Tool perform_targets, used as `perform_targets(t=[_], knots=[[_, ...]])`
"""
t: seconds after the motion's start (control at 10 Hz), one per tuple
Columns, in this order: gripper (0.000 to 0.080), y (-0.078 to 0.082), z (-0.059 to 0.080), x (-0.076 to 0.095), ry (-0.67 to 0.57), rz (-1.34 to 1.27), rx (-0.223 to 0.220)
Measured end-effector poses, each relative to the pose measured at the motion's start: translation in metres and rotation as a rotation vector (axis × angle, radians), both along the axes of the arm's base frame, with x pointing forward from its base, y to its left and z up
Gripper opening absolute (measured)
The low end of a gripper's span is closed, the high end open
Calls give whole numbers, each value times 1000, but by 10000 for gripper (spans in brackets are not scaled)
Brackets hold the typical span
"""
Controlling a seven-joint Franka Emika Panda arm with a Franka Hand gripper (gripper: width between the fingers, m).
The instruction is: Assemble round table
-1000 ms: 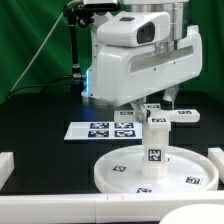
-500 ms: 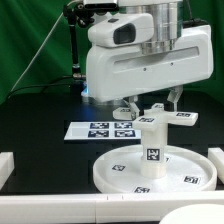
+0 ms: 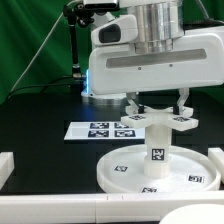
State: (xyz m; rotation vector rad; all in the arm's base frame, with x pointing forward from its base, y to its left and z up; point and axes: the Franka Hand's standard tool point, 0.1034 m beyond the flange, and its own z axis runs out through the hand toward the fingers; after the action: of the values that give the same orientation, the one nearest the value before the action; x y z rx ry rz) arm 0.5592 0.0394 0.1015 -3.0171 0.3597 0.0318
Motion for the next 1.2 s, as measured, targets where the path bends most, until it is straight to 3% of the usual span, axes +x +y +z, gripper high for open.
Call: perform_targets(t=[0.3,1.0,1.2], knots=[[439,0,0,0,20,-205,2],[439,-1,1,0,35,-1033,68],[439,-1,1,0,43,-1099,73]])
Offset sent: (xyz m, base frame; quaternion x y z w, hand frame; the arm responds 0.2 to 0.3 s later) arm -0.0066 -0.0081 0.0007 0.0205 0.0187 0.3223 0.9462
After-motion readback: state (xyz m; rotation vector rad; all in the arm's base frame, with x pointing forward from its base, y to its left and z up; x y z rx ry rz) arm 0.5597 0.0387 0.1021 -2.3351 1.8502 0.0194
